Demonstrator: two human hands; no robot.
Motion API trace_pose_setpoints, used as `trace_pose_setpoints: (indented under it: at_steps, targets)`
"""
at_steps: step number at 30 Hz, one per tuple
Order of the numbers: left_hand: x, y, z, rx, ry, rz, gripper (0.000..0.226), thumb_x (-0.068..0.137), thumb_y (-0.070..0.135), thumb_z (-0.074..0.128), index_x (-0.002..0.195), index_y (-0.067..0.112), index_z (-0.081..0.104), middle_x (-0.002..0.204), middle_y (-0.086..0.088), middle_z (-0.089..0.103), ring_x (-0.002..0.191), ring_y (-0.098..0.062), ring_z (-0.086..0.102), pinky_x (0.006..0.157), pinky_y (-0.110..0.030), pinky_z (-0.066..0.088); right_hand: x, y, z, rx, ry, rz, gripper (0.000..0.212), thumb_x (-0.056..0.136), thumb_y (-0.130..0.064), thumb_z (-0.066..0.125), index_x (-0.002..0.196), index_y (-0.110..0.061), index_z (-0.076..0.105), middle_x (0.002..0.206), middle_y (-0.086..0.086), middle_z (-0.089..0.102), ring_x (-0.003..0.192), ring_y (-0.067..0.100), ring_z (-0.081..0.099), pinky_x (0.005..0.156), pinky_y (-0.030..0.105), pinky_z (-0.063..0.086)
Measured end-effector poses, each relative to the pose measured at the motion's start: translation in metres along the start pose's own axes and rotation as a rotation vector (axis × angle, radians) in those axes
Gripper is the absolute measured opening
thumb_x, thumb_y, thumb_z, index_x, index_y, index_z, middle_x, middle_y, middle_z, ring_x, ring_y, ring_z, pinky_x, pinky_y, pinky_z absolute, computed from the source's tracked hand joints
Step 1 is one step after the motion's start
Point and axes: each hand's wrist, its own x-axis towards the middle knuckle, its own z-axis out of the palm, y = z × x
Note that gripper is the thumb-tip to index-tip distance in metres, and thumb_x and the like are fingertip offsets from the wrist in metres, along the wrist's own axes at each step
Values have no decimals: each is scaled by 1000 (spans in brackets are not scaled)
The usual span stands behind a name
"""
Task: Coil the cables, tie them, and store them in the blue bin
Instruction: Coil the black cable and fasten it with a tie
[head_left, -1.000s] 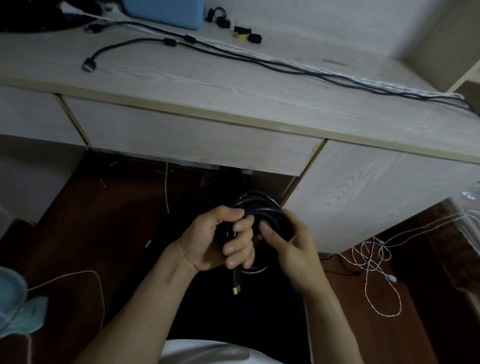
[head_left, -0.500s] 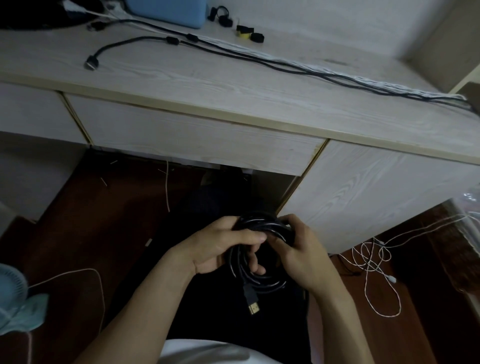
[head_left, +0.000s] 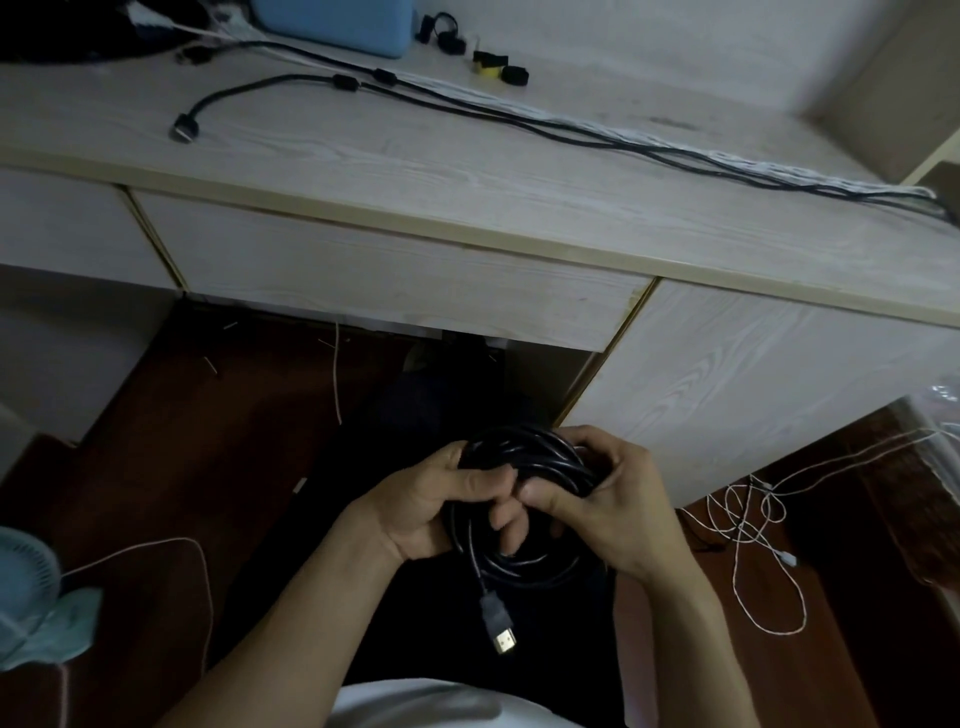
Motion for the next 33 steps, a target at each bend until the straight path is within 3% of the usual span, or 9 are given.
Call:
trace_pose_setpoints:
  at_steps: [3, 5, 10, 13, 17, 20, 23, 26, 33]
  targets:
    - [3, -5, 0, -327, -114, -10, 28, 95, 37, 61, 89, 10, 65, 57, 7, 60, 41, -3, 52, 49, -20, 43, 0, -1, 1, 13, 22, -23, 40, 73, -35, 78, 107, -16, 68, 82, -2, 75, 51, 18, 67, 47, 27, 52]
    - [8, 2, 0, -465, -125, -52, 49, 94, 53, 55, 85, 6, 63, 47, 7, 53, 32, -8, 40, 42, -24, 33, 0, 0, 5, -31, 65, -63, 42, 78, -44, 72, 111, -18, 67, 87, -4, 75, 57, 19, 69, 51, 30, 54]
    - [10, 10, 7, -372, 212, -73, 50, 89, 55, 48, 57, 17, 52, 30, 7, 31, 23, -8, 29, 35, -24, 26, 3, 7, 5, -207, 123, -106, 52, 87, -62, 58, 122, -23, 65, 102, -12, 72, 92, -1, 69, 76, 17, 54]
    - [7, 20, 3, -456, 383, 55, 47, 91, 47, 42, 54, 20, 50, 29, 8, 27, 22, -7, 25, 34, -24, 23, 5, 16, -9, -263, 183, -13, 46, 93, -62, 50, 118, -25, 64, 91, -7, 69, 76, 4, 69, 67, 25, 56]
    - [3, 33, -8, -593, 631, 299, 46, 94, 41, 43, 53, 21, 48, 30, 8, 26, 24, -9, 23, 34, -20, 26, 6, 25, -27, -333, 154, 75, 21, 97, -41, 56, 108, -25, 63, 71, -3, 66, 61, 4, 66, 53, 17, 49]
    - [1, 36, -14, -663, 766, 415, 48, 97, 43, 43, 54, 22, 47, 32, 7, 26, 26, -9, 25, 37, -20, 29, 8, 29, -30, -299, 51, 121, 17, 96, -30, 62, 111, -25, 57, 71, -5, 71, 57, 10, 68, 57, 25, 52]
    - [-1, 38, -16, -669, 807, 443, 50, 98, 45, 42, 55, 22, 47, 33, 7, 26, 27, -9, 25, 37, -20, 29, 7, 30, -21, -350, -111, 115, 39, 93, -24, 68, 127, -32, 52, 88, -6, 69, 76, 5, 68, 71, 26, 58]
    - [-1, 38, -12, -640, 802, 425, 51, 98, 47, 42, 54, 22, 47, 33, 8, 26, 26, -10, 24, 36, -20, 28, 8, 34, -2, -416, -151, -5, 76, 83, -17, 79, 141, -48, 41, 116, -21, 46, 98, -4, 57, 81, 19, 55]
    - [-1, 38, -7, -569, 777, 316, 47, 95, 42, 46, 53, 22, 45, 31, 9, 25, 25, -9, 22, 34, -20, 24, 13, 50, 22, -443, 292, -82, 49, 78, -15, 82, 112, -29, 50, 117, -10, 34, 102, 3, 45, 83, 1, 37]
